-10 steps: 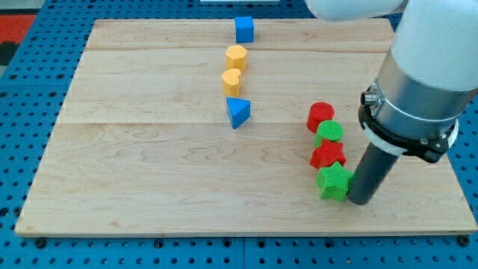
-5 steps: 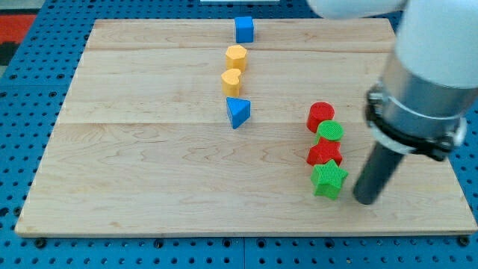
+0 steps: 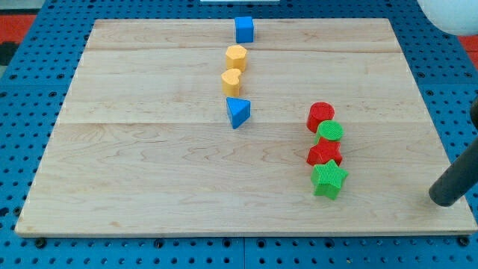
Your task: Move your arm towards blue triangle
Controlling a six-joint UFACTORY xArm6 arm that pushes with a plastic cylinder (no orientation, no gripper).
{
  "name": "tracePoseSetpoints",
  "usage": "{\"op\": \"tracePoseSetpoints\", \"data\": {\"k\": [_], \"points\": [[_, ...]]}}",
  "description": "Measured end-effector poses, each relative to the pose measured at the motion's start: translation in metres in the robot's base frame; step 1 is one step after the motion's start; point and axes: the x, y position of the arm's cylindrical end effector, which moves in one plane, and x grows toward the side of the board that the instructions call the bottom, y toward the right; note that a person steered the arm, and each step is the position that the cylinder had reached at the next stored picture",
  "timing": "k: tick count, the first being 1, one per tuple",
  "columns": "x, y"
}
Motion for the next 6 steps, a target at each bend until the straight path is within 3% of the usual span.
{"op": "tracePoseSetpoints", "data": {"k": [1, 2, 4, 5, 6], "points": [[-0.014, 0.009], [-0.065, 0.052], [-0.177, -0.057], [-0.209, -0.074], [-0.211, -0.074]]}}
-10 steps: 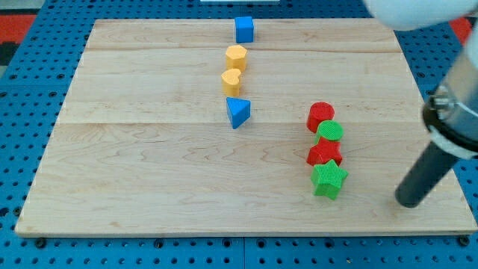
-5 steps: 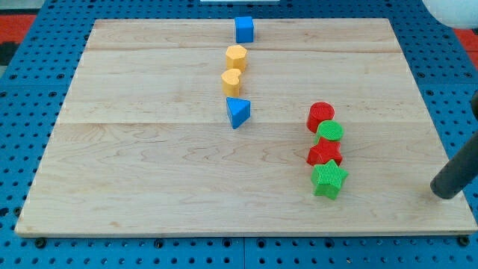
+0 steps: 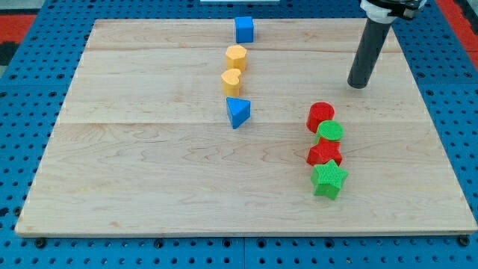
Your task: Move your arm towards blue triangle
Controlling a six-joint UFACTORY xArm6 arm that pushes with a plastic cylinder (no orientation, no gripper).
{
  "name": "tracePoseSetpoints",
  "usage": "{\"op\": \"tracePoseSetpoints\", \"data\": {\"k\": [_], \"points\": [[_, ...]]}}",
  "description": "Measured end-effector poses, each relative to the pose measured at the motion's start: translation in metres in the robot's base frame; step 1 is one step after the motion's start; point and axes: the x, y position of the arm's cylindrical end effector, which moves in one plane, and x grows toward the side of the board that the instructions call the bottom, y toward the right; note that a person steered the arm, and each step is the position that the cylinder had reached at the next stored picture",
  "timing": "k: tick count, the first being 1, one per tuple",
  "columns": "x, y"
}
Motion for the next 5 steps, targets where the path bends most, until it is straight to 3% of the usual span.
{"op": "tracePoseSetpoints", "data": {"k": [1, 2, 3, 5], "points": [[-0.011, -0.008], [-0.012, -0.080], [0.024, -0.121], [0.042, -0.135]]}}
